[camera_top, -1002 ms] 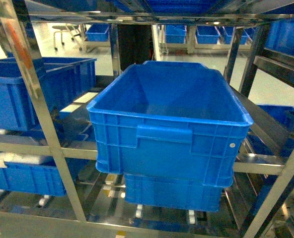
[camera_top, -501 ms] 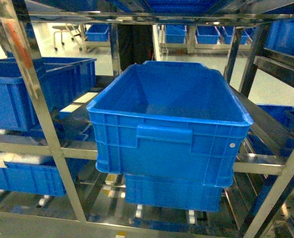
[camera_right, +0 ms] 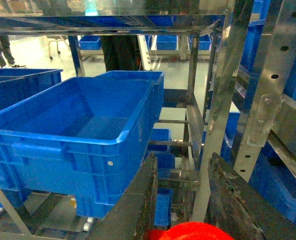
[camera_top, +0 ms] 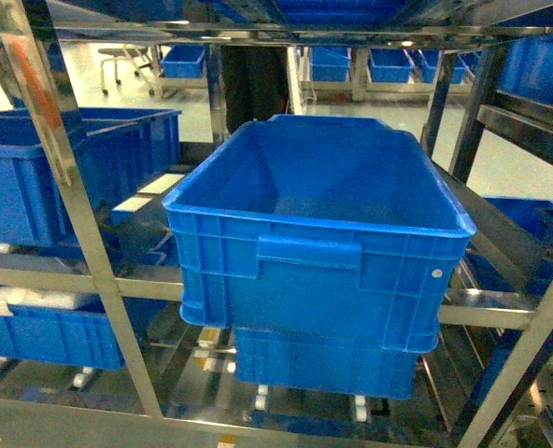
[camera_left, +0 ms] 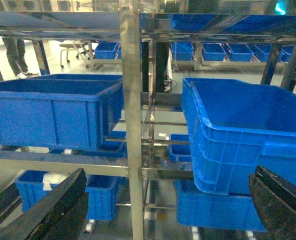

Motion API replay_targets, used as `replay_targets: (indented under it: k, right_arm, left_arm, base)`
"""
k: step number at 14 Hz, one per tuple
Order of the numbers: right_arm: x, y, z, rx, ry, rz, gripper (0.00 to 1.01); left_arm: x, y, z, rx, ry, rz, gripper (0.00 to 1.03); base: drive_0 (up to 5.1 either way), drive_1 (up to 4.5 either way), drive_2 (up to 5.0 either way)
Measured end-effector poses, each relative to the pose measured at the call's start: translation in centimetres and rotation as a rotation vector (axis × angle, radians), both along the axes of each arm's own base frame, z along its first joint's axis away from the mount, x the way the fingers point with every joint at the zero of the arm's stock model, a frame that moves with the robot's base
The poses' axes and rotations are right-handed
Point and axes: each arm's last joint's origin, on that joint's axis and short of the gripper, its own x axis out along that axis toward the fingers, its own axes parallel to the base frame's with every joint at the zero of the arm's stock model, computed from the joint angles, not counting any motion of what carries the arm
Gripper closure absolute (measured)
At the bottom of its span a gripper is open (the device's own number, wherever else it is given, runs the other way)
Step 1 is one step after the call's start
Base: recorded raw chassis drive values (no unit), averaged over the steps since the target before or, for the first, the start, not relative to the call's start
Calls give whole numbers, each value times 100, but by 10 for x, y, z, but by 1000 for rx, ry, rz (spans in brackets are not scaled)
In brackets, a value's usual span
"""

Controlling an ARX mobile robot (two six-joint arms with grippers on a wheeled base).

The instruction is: Pick red block from blue box to shelf

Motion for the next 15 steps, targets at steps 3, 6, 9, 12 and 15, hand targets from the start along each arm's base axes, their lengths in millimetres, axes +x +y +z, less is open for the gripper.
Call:
replay_targets:
  k: [3, 6, 9, 12, 15]
  right_arm:
    - [0, 0, 0, 0, 0, 0, 75]
    - [0, 0, 0, 0, 0, 0, 75]
    - [0, 0, 0, 0, 0, 0, 75]
    - [0, 0, 0, 0, 0, 0, 75]
    - [0, 0, 0, 0, 0, 0, 75]
  left_arm:
    - [0, 0, 0, 0, 0, 0, 5]
    - [0, 0, 0, 0, 1, 0, 5]
    - [0, 0, 0, 0, 0, 0, 5]
    - [0, 0, 0, 0, 0, 0, 5]
    - [0, 0, 0, 0, 0, 0, 5]
  base:
    - [0, 0, 0]
    - [0, 0, 0]
    - [0, 0, 0]
    - [0, 0, 0]
    - [0, 0, 0]
